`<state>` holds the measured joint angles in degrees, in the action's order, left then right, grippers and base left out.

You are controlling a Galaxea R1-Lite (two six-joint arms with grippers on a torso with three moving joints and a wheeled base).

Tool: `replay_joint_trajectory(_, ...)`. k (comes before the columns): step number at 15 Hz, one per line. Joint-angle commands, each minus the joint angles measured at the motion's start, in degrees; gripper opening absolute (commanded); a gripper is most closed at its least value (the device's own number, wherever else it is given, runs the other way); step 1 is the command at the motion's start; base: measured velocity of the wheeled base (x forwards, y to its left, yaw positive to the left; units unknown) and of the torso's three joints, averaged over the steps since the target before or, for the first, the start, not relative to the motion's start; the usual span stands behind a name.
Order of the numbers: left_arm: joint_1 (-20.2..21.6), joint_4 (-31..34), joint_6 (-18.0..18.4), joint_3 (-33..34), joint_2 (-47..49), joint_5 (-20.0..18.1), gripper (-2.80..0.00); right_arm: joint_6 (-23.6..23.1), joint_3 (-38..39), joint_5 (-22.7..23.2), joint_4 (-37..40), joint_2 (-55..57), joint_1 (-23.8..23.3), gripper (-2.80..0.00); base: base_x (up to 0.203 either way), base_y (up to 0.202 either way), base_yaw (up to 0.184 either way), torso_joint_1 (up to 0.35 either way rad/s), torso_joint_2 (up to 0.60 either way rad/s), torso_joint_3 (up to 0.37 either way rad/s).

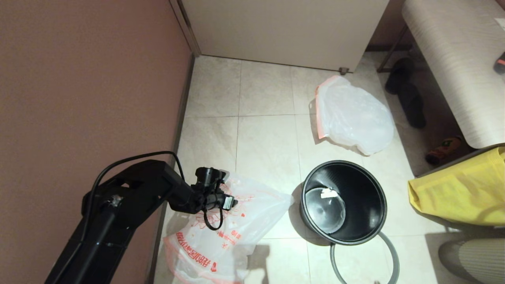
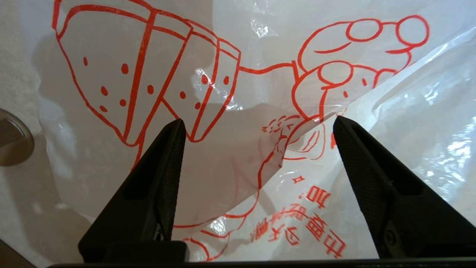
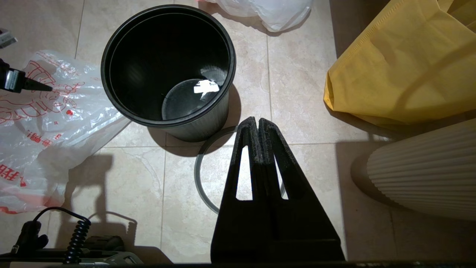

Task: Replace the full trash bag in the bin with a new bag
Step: Pick up a new trash bag

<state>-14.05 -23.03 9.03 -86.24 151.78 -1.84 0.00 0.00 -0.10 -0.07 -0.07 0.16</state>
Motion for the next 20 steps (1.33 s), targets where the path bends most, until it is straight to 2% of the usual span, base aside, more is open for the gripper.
replay_joint_trajectory(1, 0.07, -0.69, 1.14, -0.67, 3.44, 0.06, 0.00, 0.00, 0.00, 0.01, -0.01, 0.07, 0.02, -2.80, 0.000, 0.000, 0.000, 0.000, 0.00, 0.000)
replay_joint_trajectory(6, 0.07, -0.70, 1.57, -1.30, 4.56, 0.43, 0.00, 0.00, 0.00, 0.01, -0.01, 0.07, 0.02, -2.80, 0.000, 0.000, 0.000, 0.000, 0.00, 0.000)
replay_joint_trajectory(8, -0.01, -0.97, 2.96, -1.53, 5.51, 0.43, 0.00, 0.00, 0.00, 0.01, -0.01, 0.07, 0.02, -2.80, 0.000, 0.000, 0.000, 0.000, 0.00, 0.000)
replay_joint_trajectory(12, -0.19, -4.67, 3.54, -3.15, 8.36, 1.01, 0.00, 0.00, 0.00, 0.01, -0.01, 0.07, 0.02, -2.80, 0.000, 0.000, 0.000, 0.000, 0.00, 0.000)
replay_joint_trajectory(13, -0.14, -4.66, 4.10, -3.15, 8.36, 1.13, -2.80, 0.00, 0.00, 0.01, -0.01, 0.07, 0.02, -2.80, 0.000, 0.000, 0.000, 0.000, 0.00, 0.000)
replay_joint_trajectory(15, -0.02, -4.60, 5.38, -3.15, 8.49, 1.14, -2.80, -0.07, 0.00, 0.01, -0.01, 0.07, 0.02, -2.80, 0.000, 0.000, 0.000, 0.000, 0.00, 0.000)
replay_joint_trajectory(20, -0.08, -4.66, 5.47, -3.17, 8.54, 1.14, -2.80, -0.09, 0.00, 0.01, -0.01, 0.07, 0.02, -2.80, 0.000, 0.000, 0.000, 0.000, 0.00, 0.000)
